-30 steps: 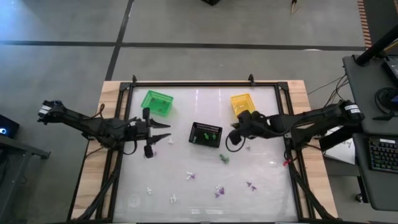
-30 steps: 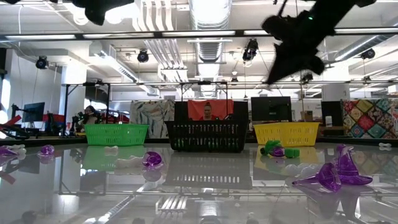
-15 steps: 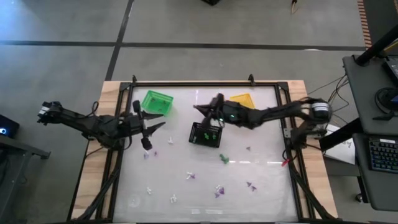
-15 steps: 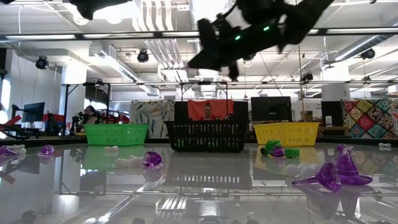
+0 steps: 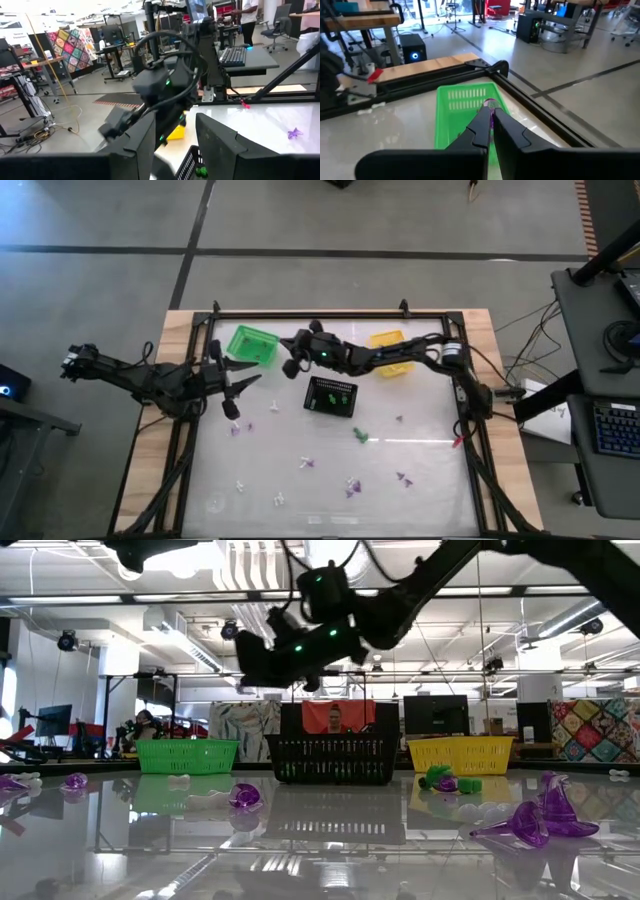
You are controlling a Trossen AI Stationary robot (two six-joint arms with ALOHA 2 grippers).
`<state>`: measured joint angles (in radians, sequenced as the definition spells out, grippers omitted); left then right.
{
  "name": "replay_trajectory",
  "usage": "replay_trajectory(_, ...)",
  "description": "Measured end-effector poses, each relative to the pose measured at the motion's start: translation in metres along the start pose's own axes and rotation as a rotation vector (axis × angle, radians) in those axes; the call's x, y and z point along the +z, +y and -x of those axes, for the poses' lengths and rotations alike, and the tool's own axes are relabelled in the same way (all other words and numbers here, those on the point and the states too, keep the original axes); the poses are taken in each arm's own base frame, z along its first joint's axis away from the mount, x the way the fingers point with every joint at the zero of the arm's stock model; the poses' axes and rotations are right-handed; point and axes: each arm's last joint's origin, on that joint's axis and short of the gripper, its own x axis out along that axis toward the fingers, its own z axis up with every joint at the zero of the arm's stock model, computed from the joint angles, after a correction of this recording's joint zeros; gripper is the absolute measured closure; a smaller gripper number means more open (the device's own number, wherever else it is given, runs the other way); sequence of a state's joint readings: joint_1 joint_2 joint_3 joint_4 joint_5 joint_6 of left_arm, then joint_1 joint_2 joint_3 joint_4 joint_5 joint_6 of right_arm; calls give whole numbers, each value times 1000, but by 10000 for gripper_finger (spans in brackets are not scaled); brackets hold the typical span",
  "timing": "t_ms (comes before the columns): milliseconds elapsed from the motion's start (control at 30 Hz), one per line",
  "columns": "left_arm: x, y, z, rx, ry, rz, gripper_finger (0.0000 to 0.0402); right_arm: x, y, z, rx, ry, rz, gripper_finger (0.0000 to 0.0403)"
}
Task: Sort Halloween decoration
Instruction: Put the purple hat into the green bin, then put the white bone toy into the yellow bin
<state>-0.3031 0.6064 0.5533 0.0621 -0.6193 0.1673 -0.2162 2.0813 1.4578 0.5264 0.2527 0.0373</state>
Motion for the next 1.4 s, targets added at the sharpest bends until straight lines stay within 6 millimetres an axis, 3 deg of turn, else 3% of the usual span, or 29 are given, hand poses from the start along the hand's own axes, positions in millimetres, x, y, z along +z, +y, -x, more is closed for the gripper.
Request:
replay_trajectory(367,-1,-1,-1,-4,12,-7,277,-16,14,-49,39,-30,-36,388)
replay_trajectory(667,-2,-1,0,-4,13,-6,277,-30,20,-71,51,61,-70,312)
replay_trajectory(767,-2,-1,0,-6,21,-1,277,-25,21,-70,51,97,-51,291)
replay_trajectory(900,-6,-1,0,-10,50,24,277,-3,22,-57,57,137,-7,275)
replay_trajectory(1067,-12,-3,0,-19,108,80,277,26,19,-22,57,306,68,271)
replay_trajectory(1233,-30,-9,-3,-50,269,141,277,45,23,28,84,434,112,272)
replay_trajectory(1400,-50,-21,-10,-142,457,187,277,54,33,86,130,449,119,281)
